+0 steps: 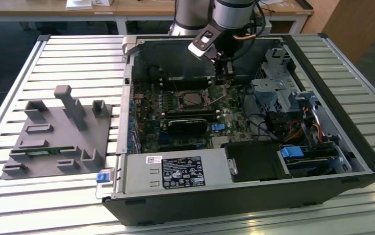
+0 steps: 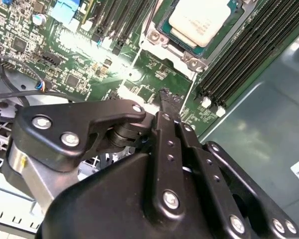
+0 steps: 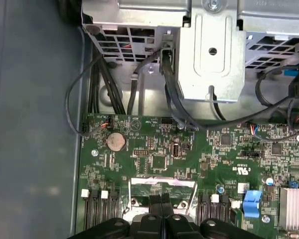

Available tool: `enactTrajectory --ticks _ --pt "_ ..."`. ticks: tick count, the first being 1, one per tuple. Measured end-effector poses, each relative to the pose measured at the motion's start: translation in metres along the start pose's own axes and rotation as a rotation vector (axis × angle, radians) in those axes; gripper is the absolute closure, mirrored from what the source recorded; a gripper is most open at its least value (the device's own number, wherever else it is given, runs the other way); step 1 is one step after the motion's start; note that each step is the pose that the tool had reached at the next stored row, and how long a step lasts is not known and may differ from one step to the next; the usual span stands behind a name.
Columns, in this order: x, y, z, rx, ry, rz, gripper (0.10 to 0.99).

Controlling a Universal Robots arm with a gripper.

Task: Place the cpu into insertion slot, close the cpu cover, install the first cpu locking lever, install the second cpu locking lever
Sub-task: 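Close the cpu cover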

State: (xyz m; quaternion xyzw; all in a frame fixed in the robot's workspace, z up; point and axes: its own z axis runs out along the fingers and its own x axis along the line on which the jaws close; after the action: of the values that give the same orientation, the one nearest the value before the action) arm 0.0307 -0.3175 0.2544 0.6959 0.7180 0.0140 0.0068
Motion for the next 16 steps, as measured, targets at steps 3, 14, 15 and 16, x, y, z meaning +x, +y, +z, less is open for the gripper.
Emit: enactTrajectory --ticks 3,14,15,16 --pt "-0.0001 0.0057 0.0003 0.000 -0.0001 0.000 0.980" --pt "-0.0004 0.0167 0.0023 0.000 -0.0001 -0.003 0.980" --pt "-0.0005 0.0178 0.0025 0.000 -0.0001 -0.004 0.980" --pt "-0.0005 0.0193 0.0027 0.000 0.0000 -0.004 0.980"
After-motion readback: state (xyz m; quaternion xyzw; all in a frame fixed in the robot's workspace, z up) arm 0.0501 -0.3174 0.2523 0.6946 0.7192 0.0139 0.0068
